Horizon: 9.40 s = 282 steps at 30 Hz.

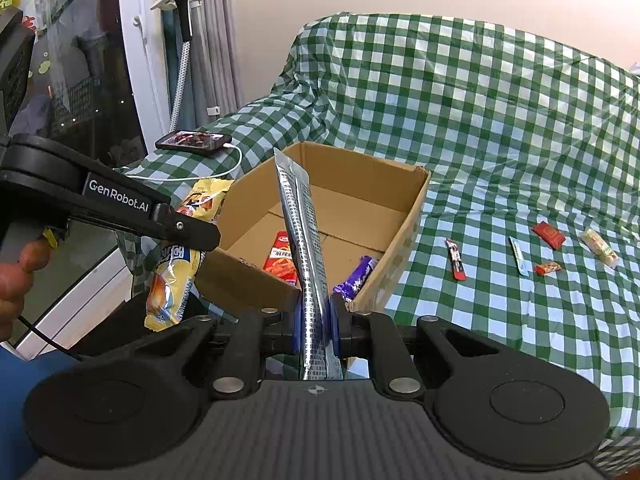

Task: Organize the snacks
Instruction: 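Carry yellow wafer and silver bar toward the box with both tools, then lower yellow wafer into box with left tool while right tool lowers silver bar, then open both tools and lift them out of the box, then move both tools to the loose snacks on the couch, then grasp red coffee stick with left tool while right tool grasps gold candy, then carry coffee stick and gold candy over the box with both tools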

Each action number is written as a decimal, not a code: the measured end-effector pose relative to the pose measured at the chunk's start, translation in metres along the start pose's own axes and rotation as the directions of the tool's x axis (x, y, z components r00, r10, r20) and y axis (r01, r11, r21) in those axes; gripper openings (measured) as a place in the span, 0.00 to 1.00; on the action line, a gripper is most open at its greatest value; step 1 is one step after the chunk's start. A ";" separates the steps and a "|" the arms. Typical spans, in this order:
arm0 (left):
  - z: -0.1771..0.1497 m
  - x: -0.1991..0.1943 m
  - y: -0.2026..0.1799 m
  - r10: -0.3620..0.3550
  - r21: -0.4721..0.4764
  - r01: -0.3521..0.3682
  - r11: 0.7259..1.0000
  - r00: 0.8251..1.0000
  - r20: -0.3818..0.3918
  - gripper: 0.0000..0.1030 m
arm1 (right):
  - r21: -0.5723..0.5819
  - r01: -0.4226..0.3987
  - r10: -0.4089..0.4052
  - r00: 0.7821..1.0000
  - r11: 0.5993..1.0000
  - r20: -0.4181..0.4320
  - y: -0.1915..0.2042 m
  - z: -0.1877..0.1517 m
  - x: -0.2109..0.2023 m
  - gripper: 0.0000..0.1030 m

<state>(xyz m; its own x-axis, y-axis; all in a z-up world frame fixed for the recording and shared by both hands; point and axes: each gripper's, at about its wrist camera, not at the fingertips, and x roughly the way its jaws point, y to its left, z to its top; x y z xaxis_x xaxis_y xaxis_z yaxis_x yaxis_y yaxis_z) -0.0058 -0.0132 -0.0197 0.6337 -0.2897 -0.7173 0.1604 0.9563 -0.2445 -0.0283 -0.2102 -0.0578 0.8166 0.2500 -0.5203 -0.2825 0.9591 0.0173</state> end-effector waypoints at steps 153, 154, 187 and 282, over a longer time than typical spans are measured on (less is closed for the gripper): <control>0.004 0.034 -0.015 0.395 0.181 -0.388 0.904 0.918 -0.007 1.00 | 0.096 0.041 -0.042 0.999 0.995 0.014 -0.005 0.014 0.019 0.99; 0.005 0.038 -0.018 0.397 0.188 -0.387 0.902 0.918 -0.013 1.00 | 0.105 0.040 -0.041 0.999 0.994 0.011 -0.008 0.013 0.020 0.99; 0.119 0.401 -0.195 0.302 0.274 -0.224 0.935 0.909 -0.287 1.00 | 0.574 0.435 -0.410 0.894 0.694 -0.183 -0.351 -0.023 0.165 0.99; 0.011 0.019 -0.007 0.040 -0.023 -0.041 0.999 0.999 -0.031 0.09 | 0.002 0.028 -0.028 0.999 1.000 -0.016 0.002 0.014 0.017 0.24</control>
<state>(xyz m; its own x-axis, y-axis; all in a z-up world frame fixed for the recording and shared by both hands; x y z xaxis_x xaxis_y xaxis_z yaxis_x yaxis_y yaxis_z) 0.0131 -0.0245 -0.0247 0.6155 -0.2521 -0.7467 0.1168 0.9662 -0.2299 -0.0078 -0.2020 -0.0544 0.8163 0.2207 -0.5337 -0.2585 0.9660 0.0041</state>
